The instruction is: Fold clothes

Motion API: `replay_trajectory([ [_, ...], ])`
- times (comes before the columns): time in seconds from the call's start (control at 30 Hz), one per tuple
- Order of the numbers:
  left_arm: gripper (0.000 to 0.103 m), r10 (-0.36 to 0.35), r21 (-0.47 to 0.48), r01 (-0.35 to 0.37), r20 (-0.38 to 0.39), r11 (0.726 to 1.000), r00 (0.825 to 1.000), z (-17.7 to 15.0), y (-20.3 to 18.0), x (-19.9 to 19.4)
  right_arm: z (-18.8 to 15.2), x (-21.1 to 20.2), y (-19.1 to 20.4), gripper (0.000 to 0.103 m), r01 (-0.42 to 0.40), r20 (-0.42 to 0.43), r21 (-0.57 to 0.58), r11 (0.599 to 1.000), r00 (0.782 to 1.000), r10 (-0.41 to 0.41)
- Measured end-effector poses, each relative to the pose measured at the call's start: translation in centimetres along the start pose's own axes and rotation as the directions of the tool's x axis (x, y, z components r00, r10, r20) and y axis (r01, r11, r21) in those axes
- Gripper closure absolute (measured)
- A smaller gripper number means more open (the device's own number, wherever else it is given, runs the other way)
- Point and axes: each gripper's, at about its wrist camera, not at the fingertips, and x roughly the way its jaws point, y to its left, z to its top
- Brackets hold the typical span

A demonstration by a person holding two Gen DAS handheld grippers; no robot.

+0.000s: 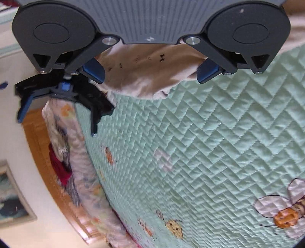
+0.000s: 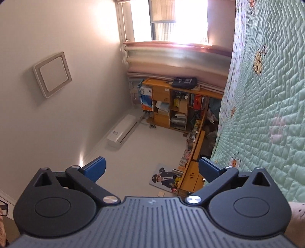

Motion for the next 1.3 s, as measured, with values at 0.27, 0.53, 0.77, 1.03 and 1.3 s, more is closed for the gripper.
replay_trajectory([
  [0.27,0.001,-0.075,0.073,0.081,-0.089,0.994,0.993,1.4,-1.3,1.7,0.6,-1.1,0.5,0.000,-0.009,0.032,-0.002,1.000,0.999,0.009],
  [0.53,0.001,-0.128,0.134,0.150,-0.163,0.979,0.978,-0.8,-3.7,1.4,0.9,-1.7,0.7,0.000,-0.028,0.054,0.007,1.000,0.998,0.027],
  [0.77,0.001,-0.070,0.184,0.110,-0.211,0.977,0.975,-3.0,-4.1,2.9,0.8,-1.5,1.4,0.000,-0.008,0.025,-0.043,0.999,1.000,0.009],
  [1.03,0.001,0.009,0.259,0.037,-0.175,0.965,0.985,-3.8,-4.9,1.8,0.8,-1.6,1.7,0.000,-0.002,0.016,-0.066,0.998,1.000,0.003],
  [1.3,0.001,0.142,0.387,-0.091,-0.105,0.918,0.984,-5.2,-6.6,1.8,0.7,-1.8,1.8,0.000,-0.009,0.014,-0.071,0.997,1.000,0.010],
])
